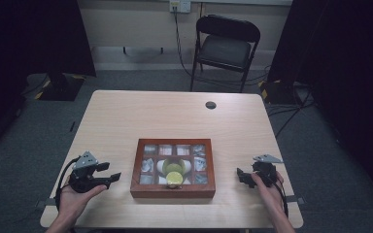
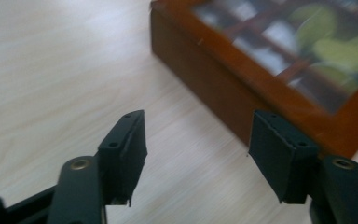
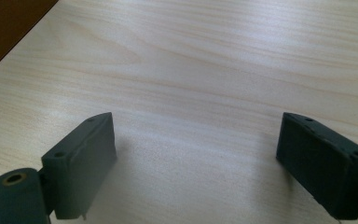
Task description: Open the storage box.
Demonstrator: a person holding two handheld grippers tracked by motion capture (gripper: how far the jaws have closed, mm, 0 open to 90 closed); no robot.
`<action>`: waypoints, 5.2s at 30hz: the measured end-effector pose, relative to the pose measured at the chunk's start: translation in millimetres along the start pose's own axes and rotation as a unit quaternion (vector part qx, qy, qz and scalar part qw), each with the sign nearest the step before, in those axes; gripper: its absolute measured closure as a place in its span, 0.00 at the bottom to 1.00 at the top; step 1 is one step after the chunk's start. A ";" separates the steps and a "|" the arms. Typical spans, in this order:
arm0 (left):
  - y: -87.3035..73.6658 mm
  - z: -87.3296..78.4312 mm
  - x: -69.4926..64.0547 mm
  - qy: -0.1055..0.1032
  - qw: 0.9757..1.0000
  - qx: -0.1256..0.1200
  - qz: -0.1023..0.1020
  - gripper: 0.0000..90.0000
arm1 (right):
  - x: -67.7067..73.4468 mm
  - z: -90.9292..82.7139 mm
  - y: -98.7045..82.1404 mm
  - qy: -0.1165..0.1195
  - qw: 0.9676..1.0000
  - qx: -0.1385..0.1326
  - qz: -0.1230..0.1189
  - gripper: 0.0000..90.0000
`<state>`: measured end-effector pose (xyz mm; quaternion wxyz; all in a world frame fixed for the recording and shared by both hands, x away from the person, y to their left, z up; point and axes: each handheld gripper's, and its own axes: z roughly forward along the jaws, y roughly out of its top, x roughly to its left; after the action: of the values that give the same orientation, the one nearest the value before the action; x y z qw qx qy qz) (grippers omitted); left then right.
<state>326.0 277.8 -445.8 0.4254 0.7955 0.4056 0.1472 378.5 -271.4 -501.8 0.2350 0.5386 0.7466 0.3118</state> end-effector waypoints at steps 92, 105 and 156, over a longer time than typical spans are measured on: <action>69.8 95.7 -106.9 -0.240 0.956 0.093 0.138 0.90 | 2.3 1.6 1.5 0.001 1.000 0.000 0.000 0.12; 72.9 93.9 -104.6 -0.246 0.958 0.092 0.115 0.90 | 2.3 1.6 1.5 0.001 1.000 0.000 0.000 0.12; 134.3 67.1 -80.3 -0.278 0.958 0.049 0.043 0.90 | 2.2 1.5 1.5 0.000 1.000 0.000 -0.001 0.12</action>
<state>384.3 137.1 -369.9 0.4747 0.8419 0.2435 -0.0813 379.8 -268.7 -501.8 0.2352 0.5382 0.7470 0.3114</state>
